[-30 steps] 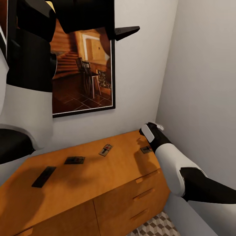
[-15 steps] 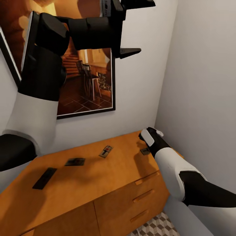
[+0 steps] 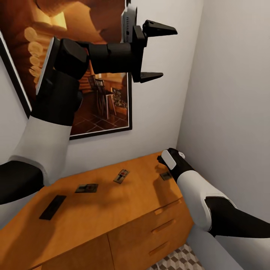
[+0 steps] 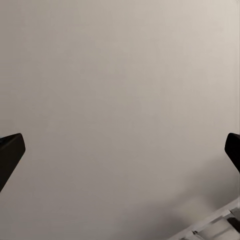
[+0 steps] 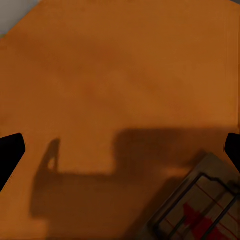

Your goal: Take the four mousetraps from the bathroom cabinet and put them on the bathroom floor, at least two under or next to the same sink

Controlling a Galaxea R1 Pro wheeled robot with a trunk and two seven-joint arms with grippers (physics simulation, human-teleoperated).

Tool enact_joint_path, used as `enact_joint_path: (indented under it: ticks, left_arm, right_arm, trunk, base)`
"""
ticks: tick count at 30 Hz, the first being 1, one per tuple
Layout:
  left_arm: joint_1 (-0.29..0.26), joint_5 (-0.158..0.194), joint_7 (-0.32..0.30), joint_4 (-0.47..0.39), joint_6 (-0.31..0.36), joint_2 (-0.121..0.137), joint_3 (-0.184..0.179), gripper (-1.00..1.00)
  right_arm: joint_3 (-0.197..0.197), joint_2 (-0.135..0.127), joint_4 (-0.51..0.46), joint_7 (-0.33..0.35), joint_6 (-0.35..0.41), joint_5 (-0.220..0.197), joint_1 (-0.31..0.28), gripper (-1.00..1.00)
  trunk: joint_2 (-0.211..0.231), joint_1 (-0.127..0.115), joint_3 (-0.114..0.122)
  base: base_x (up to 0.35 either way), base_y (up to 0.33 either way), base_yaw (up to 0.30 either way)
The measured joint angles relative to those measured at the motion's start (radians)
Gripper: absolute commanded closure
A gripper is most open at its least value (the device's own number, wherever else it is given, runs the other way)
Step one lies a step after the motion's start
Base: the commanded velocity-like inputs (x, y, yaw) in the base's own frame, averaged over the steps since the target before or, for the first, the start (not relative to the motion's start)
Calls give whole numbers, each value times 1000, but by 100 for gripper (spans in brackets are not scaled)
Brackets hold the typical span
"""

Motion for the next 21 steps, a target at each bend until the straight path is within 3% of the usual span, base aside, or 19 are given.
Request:
enact_joint_path:
  ticks: [21]
  left_arm:
    - [1, 0, 0, 0, 0, 0, -2, -100]
  right_arm:
    - [3, 0, -5, -2, 2, 2, 3, -100]
  trunk:
    - [147, -81, 66]
  base:
    - [0, 0, 0]
